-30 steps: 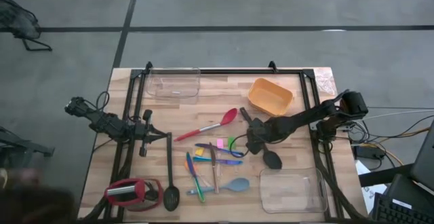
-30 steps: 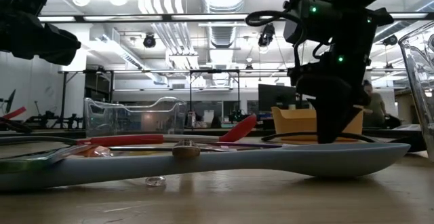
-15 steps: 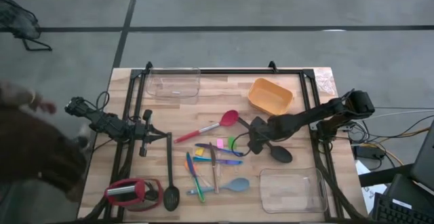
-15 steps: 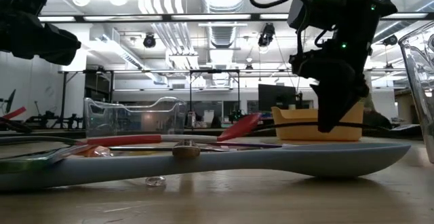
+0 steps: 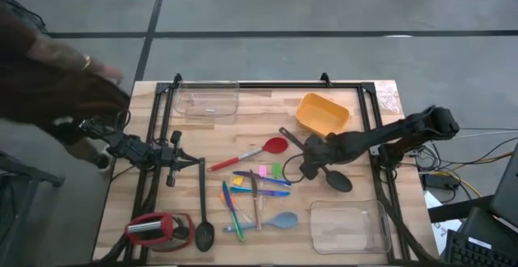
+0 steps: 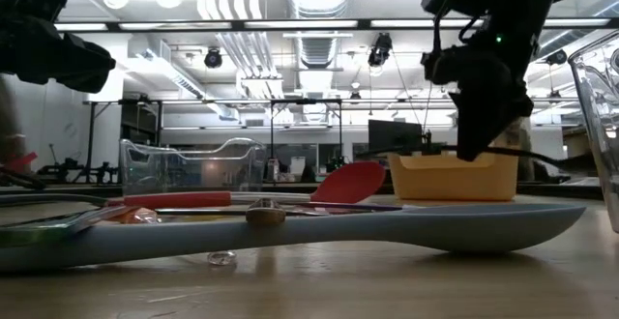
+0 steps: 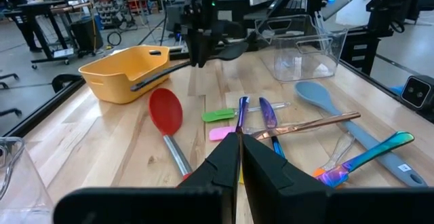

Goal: Pick & Place Kitchen Items
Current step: Put the black serving spoon into the bottom transparent bin

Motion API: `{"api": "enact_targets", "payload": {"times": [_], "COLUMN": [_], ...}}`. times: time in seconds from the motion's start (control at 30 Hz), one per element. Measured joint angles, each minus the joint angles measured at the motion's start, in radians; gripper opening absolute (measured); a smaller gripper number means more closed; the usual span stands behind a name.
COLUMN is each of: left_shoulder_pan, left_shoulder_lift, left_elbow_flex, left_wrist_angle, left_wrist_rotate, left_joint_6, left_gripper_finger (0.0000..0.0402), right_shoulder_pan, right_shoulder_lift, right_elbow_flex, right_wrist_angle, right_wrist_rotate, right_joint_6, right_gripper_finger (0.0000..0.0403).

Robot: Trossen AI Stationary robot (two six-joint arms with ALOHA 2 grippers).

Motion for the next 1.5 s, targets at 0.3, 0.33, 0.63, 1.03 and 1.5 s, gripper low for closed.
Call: {"api": "enact_targets", "payload": {"times": [0.3, 0.33, 0.63, 1.03, 1.5], "left_shoulder_pan": [0.0, 0.0, 0.0, 0.0, 0.0], "left_shoulder_lift": [0.0, 0.0, 0.0, 0.0, 0.0], "left_elbow_flex": [0.0, 0.0, 0.0, 0.0, 0.0], "left_wrist_angle": [0.0, 0.0, 0.0, 0.0, 0.0], "left_wrist_rotate": [0.0, 0.0, 0.0, 0.0, 0.0], "left_joint_6": [0.0, 0.0, 0.0, 0.0, 0.0], "left_gripper_finger": [0.0023, 0.0023, 0.0023, 0.0023, 0.0023], "right_shoulder_pan": [0.0, 0.0, 0.027, 0.171, 0.506], "right_shoulder_lift": [-0.128, -0.145, -0.282, -0.309, -0.165], "right_elbow_flex": [0.0, 0.0, 0.003, 0.119, 0.253], "right_wrist_angle": [-0.018, -0.022, -0.023, -0.022, -0.195], "right_wrist_rotate": [0.0, 0.0, -0.032, -0.03, 0.122], "right_joint_6": [-0.029, -0.028, -0.048, -0.001, 0.33], "right_gripper_finger": [0.0078, 0.008, 0.0081, 0.0084, 0.0081]}}
